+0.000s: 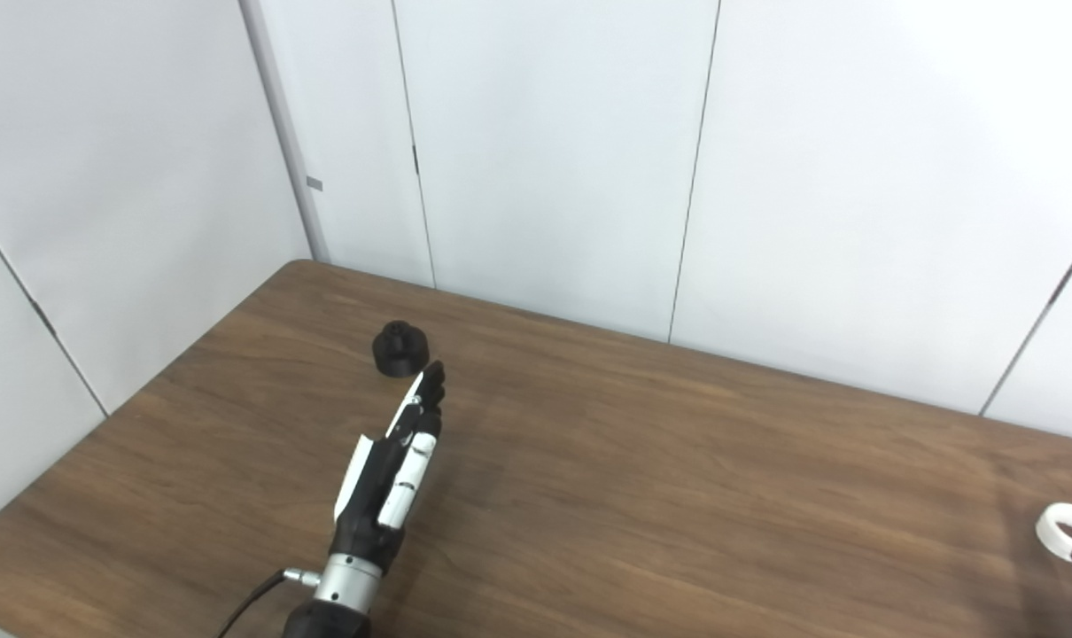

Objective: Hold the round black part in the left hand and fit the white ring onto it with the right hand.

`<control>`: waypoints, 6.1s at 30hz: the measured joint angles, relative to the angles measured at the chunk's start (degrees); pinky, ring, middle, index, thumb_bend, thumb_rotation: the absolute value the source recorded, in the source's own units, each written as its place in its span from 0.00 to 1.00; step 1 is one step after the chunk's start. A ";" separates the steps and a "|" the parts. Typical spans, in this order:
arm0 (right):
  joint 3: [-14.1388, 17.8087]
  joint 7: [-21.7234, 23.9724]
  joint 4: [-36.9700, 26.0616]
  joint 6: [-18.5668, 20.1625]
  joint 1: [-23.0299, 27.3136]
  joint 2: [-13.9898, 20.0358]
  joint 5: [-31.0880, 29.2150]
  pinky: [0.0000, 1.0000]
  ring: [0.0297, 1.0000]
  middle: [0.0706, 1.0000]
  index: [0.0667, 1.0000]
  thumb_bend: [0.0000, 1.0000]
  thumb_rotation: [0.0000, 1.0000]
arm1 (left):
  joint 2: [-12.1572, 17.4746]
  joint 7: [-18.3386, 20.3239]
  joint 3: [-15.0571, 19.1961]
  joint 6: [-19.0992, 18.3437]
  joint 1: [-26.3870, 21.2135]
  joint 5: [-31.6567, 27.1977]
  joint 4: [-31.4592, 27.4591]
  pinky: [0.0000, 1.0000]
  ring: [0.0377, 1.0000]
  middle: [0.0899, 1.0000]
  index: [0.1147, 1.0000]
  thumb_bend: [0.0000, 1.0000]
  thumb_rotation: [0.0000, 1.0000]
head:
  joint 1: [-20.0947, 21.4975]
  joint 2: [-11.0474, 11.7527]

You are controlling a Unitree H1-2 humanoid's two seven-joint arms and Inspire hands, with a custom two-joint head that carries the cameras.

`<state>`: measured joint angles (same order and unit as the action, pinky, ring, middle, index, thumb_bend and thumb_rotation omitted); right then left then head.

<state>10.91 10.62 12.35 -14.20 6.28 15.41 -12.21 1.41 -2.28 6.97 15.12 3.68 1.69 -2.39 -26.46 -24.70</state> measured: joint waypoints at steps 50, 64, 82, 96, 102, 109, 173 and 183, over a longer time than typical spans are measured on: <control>0.01 0.32 -2.73 0.49 -2.20 0.10 0.83 1.00 1.00 1.00 1.00 0.55 1.00 | 16.22 1.58 3.36 -42.13 -7.29 20.35 -14.61 0.92 0.96 0.98 0.95 0.86 0.38 | 4.92 -2.20; 0.02 0.51 -2.86 0.74 -2.25 0.07 -0.04 1.00 1.00 1.00 1.00 0.53 1.00 | 18.28 4.77 3.87 -42.32 -14.88 31.97 -4.08 1.00 1.00 0.97 0.89 0.89 0.37 | 4.75 -2.20; 0.10 0.21 -3.94 1.10 -3.04 -0.01 0.03 1.00 0.99 0.99 0.99 0.55 1.00 | 21.70 2.29 1.04 -42.29 -22.57 35.60 14.21 1.00 1.00 0.96 0.84 0.94 0.39 | 5.36 -2.64; 0.08 -0.16 -4.89 1.48 -3.74 -0.20 0.12 1.00 0.99 0.99 1.00 0.51 1.00 | 23.37 2.40 -0.78 -42.28 -27.76 32.97 22.97 1.00 1.00 0.96 0.86 1.00 0.38 | 5.98 -2.72; 0.10 -0.32 -5.50 2.09 -4.12 -0.36 0.06 1.00 0.98 0.99 0.99 0.52 1.00 | 23.36 2.45 -1.33 -42.27 -28.70 32.90 24.63 1.00 1.00 0.96 0.86 0.99 0.39 | 6.33 -2.72; 0.09 -0.62 -5.84 2.24 -4.36 -0.48 0.08 1.00 0.98 0.99 0.99 0.50 1.00 | 23.37 2.80 -2.05 -42.20 -29.91 32.91 26.10 1.00 1.00 0.97 0.87 0.98 0.38 | 6.42 -2.64; 0.34 0.59 -5.62 1.33 -4.44 -0.56 -0.93 1.00 0.97 0.98 0.99 0.47 1.00 | 24.74 -1.76 -9.04 -41.63 -33.29 29.50 30.56 0.99 0.89 0.80 0.42 0.52 0.05 | 6.68 -2.64; 0.29 0.47 -5.59 1.19 -4.44 -0.56 -0.80 1.00 0.98 0.98 0.99 0.48 1.00 | 25.59 -1.97 -12.08 -41.42 -32.51 29.92 28.72 1.00 0.91 0.78 0.42 0.52 0.05 | 6.86 -2.90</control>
<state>11.20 11.09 6.77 -13.01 1.84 14.85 -13.01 27.00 -4.25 -5.11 -26.31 -28.83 31.61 26.34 -19.60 -27.60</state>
